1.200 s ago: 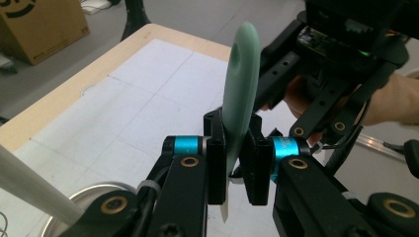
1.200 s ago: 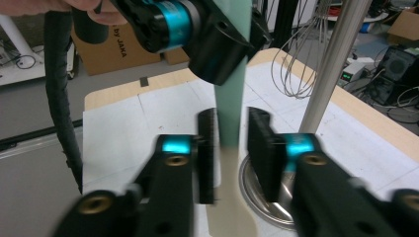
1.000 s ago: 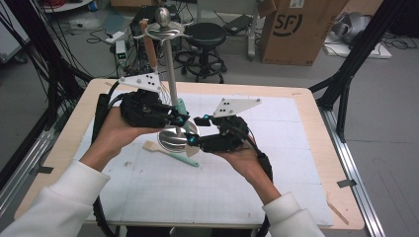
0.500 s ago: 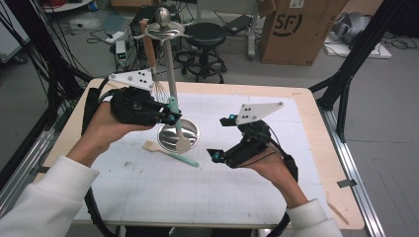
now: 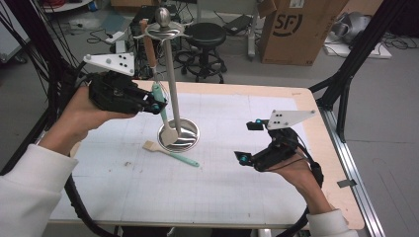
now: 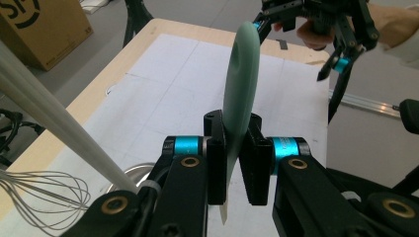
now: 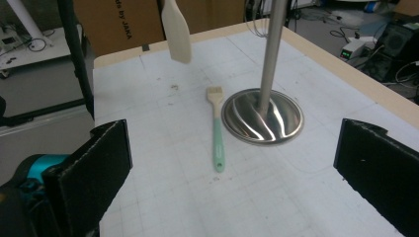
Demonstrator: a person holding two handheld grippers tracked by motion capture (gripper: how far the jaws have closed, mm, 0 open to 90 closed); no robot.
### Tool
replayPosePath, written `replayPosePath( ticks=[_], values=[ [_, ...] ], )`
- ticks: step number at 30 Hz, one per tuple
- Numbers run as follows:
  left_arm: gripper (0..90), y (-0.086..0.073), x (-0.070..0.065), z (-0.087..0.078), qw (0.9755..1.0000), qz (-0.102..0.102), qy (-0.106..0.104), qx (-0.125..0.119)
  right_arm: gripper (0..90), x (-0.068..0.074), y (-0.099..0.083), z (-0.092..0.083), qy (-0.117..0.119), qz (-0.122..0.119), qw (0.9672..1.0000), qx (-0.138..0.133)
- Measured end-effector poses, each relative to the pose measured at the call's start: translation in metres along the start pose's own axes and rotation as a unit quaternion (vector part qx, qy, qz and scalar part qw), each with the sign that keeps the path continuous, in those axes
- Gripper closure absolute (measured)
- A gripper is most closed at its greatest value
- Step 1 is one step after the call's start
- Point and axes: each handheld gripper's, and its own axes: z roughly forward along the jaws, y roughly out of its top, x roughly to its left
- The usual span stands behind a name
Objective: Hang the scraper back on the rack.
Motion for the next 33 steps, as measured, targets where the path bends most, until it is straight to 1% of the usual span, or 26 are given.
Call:
replayPosePath(
  ticks=[1,3,5,6,7,8,11,12,14,16,18,21,22,25,27,29,30,31,33],
  values=[
    [82.5,0.001,0.001,-0.002,1.0,0.001,0.003,0.004,0.4,-0.002,-0.002,-0.004,-0.003,0.002,1.0,-0.001],
    [82.4,0.004,0.003,-0.005,1.0,0.001,0.001,0.002,0.4,-0.005,-0.007,-0.009,-0.01,0.002,0.9999,-0.002],
    [82.5,0.009,0.006,-0.008,1.0,0.002,-0.005,0.005,0.4,-0.007,-0.012,-0.014,-0.012,0.008,0.9999,-0.006],
    [82.4,0.011,0.007,-0.008,0.9999,0.004,-0.007,0.006,0.4,-0.008,-0.015,-0.017,-0.017,0.007,0.9998,-0.003],
    [82.5,0.013,0.008,-0.01,0.9999,0.01,-0.007,0.01,0.4,-0.008,-0.017,-0.018,-0.018,0.01,0.9998,0.0],
    [82.5,0.016,0.009,-0.01,0.9999,0.01,-0.007,0.011,0.4,-0.01,-0.019,-0.02,-0.018,0.011,0.9998,0.0],
    [82.4,0.022,0.014,-0.012,0.9998,0.01,-0.013,0.01,0.4,-0.013,-0.026,-0.024,-0.022,0.015,0.9996,0.005],
    [82.4,0.024,0.015,-0.012,0.9998,0.009,-0.017,0.009,0.4,-0.014,-0.028,-0.026,-0.02,0.02,0.9996,0.003],
    [82.4,0.028,0.017,-0.012,0.9996,0.015,-0.017,0.014,0.4,-0.016,-0.033,-0.028,-0.027,0.022,0.9994,0.004],
    [82.4,0.032,0.019,-0.014,0.9994,0.017,-0.026,0.013,0.4,-0.018,-0.037,-0.031,-0.032,0.023,0.9992,0.006],
    [82.4,0.037,0.022,-0.014,0.9993,0.019,-0.029,0.014,0.4,-0.019,-0.04,-0.035,-0.035,0.024,0.9991,0.002],
    [82.4,0.043,0.027,-0.014,0.9991,0.024,-0.024,0.023,0.4,-0.02,-0.047,-0.039,-0.041,0.026,0.9988,-0.002],
    [82.4,0.045,0.028,-0.013,0.9991,0.023,-0.027,0.024,0.4,-0.021,-0.049,-0.04,-0.041,0.029,0.9987,-0.003],
    [82.4,0.048,0.031,-0.012,0.9991,0.021,-0.028,0.026,0.4,-0.021,-0.055,-0.043,-0.041,0.027,0.9988,-0.003],
    [82.4,0.05,0.032,-0.012,0.9991,0.022,-0.024,0.029,0.4,-0.021,-0.059,-0.045,-0.042,0.028,0.9987,-0.004],
    [82.4,0.053,0.033,-0.014,0.9991,0.02,-0.023,0.03,0.4,-0.022,-0.063,-0.048,-0.043,0.027,0.9987,-0.006],
    [82.4,0.055,0.034,-0.014,0.9991,0.019,-0.021,0.03,0.4,-0.022,-0.064,-0.049,-0.042,0.031,0.9986,-0.007],
    [82.3,0.056,0.034,-0.014,0.9991,0.019,-0.021,0.03,0.4,-0.022,-0.066,-0.05,-0.044,0.028,0.9986,-0.009],
    [82.3,0.057,0.036,-0.014,0.9992,0.016,-0.019,0.032,0.4,-0.023,-0.069,-0.051,-0.045,0.032,0.9984,-0.01]
  ],
)
